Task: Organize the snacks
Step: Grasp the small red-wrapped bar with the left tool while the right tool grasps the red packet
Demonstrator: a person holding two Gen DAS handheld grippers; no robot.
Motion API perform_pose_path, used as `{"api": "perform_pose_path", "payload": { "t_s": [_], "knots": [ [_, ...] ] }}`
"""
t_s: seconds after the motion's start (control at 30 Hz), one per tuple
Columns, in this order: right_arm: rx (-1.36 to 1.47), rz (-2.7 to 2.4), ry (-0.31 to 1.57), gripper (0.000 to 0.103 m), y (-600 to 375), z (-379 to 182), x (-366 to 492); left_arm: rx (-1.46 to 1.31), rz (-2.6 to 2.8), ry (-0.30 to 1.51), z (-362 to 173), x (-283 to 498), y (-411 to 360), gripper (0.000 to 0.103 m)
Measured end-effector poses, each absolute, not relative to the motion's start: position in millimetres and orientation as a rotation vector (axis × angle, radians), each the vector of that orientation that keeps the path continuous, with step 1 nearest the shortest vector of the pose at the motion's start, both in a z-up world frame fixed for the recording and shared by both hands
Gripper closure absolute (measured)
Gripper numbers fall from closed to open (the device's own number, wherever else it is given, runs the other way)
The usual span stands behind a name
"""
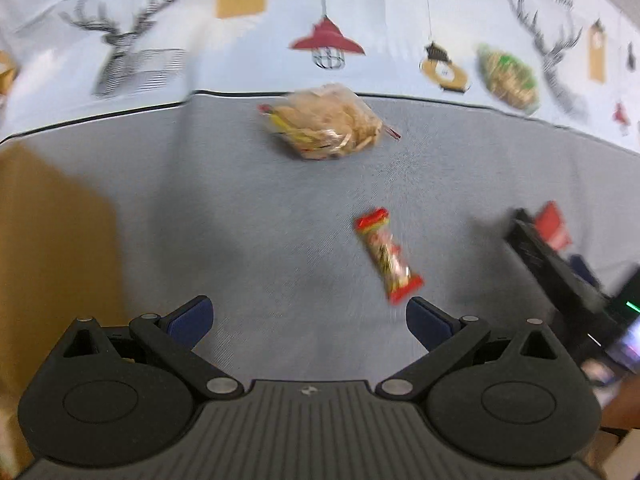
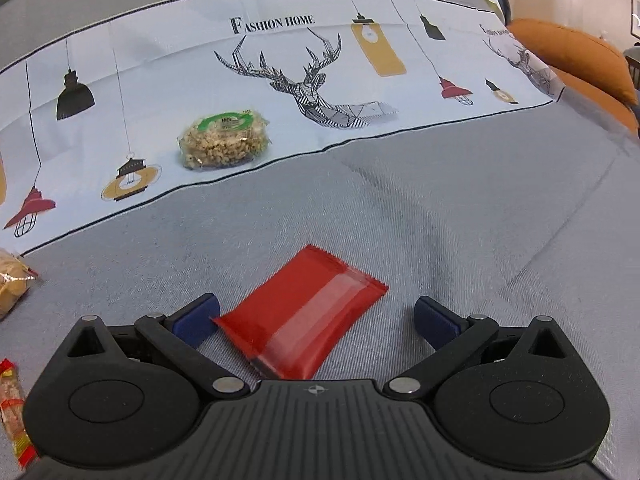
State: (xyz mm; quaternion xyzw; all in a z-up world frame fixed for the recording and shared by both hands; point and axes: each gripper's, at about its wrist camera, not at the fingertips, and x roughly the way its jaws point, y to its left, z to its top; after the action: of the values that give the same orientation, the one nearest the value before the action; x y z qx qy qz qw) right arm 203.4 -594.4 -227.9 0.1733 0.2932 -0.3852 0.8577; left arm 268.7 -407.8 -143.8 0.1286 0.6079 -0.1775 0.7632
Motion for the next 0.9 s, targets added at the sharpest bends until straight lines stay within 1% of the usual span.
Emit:
{"api": "perform_pose_path", "payload": {
  "t_s": [0.1, 0.23, 0.4, 0.63, 0.67, 0.7, 0.73, 0.77, 0.8, 0.83, 0.9],
  "knots": [
    [0.365, -0.825, 0.609, 0.001, -600.0, -227.5, 199.1, 0.279, -0.375, 1.376, -175.9, 278.6, -433.3, 0.000],
    [0.358, -0.837, 0.610, 0.001, -600.5, -227.7, 200.2, 0.185, -0.365, 1.424, -197.2, 286.5, -446.9, 0.000],
    [0.359, -0.842, 0.609, 0.001, -601.1, -228.3, 201.8, 0.303, -0.361, 1.348, -201.5, 272.0, -457.4, 0.000],
    [0.358, -0.843, 0.610, 0.001, -600.5, -228.2, 202.4, 0.324, -0.388, 1.360, -204.7, 274.0, -457.0, 0.000],
    [0.358, -0.843, 0.611, 0.001, -600.7, -228.1, 202.1, 0.325, -0.386, 1.362, -204.4, 273.3, -456.0, 0.001],
    [0.358, -0.844, 0.610, 0.001, -600.5, -228.1, 202.1, 0.317, -0.377, 1.362, -202.7, 272.9, -452.8, 0.004],
    [0.360, -0.844, 0.611, 0.001, -600.3, -227.5, 201.7, 0.302, -0.357, 1.348, -197.4, 272.8, -450.3, 0.019],
    [0.370, -0.842, 0.608, 0.009, -600.7, -226.7, 200.6, 0.280, -0.347, 1.319, -190.3, 271.6, -446.9, 0.058],
    [0.377, -0.844, 0.598, 0.019, -599.6, -225.4, 198.5, 0.274, -0.370, 1.295, -182.5, 269.9, -445.4, 0.085],
    [0.377, -0.839, 0.578, 0.058, -597.5, -222.0, 196.0, 0.275, -0.394, 1.297, -178.2, 270.1, -445.1, 0.085],
    [0.387, -0.823, 0.564, 0.060, -595.5, -218.0, 193.7, 0.243, -0.403, 1.292, -170.9, 270.0, -439.5, 0.085]
  ]
}}
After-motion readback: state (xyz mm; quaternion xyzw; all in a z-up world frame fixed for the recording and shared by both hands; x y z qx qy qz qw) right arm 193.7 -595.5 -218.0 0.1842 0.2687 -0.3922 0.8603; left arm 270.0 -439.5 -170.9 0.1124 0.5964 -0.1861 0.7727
